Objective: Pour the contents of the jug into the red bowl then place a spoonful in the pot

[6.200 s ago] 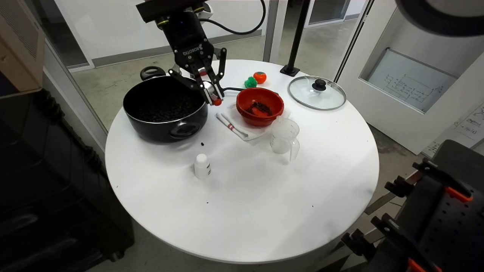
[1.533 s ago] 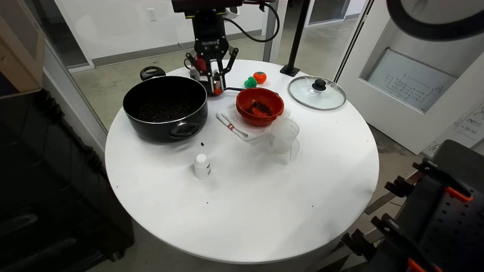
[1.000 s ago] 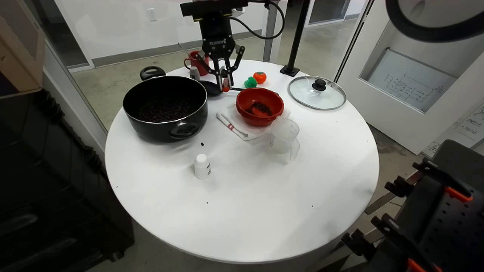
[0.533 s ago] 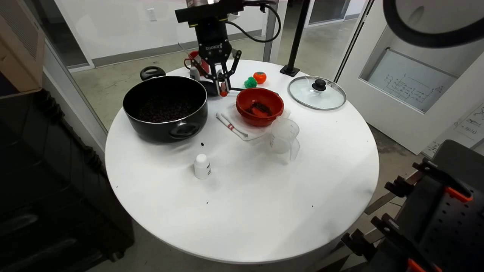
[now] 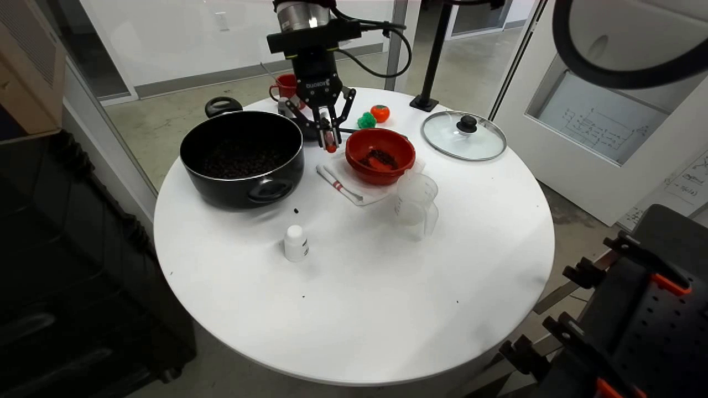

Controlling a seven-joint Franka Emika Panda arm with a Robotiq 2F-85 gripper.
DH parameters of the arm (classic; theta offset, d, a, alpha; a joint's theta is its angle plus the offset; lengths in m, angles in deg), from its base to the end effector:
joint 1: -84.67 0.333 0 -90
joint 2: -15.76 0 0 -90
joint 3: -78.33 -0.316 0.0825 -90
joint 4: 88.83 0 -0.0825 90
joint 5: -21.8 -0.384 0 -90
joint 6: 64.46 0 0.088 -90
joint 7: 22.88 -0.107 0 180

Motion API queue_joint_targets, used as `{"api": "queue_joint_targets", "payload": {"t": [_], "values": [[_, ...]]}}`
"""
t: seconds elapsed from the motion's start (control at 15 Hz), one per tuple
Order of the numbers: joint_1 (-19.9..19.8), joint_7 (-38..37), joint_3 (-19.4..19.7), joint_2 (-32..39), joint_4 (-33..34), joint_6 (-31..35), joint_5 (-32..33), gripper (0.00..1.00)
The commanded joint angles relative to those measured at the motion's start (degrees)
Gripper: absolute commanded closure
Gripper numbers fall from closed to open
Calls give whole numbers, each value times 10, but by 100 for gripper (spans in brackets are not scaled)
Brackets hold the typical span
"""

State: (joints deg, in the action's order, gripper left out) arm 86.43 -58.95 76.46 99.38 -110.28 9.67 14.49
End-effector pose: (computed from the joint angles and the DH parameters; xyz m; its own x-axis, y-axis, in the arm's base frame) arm 0.7350 0.0480 0.1306 0.6924 -0.5163 -0.5039 -0.5033 -0.8461 0.1753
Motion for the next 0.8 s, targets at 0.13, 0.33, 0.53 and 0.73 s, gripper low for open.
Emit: {"api": "queue_joint_targets", "payload": {"t": [0.13,0.33,0.53,0.73], "values": [[-27,64,6,4,-8,101,5,95],[-32,91,17,4,-13,155,15,95],[-29,100,30,4,-14,155,31,95],[-21,110,45,5,-15,142,57,95]]}}
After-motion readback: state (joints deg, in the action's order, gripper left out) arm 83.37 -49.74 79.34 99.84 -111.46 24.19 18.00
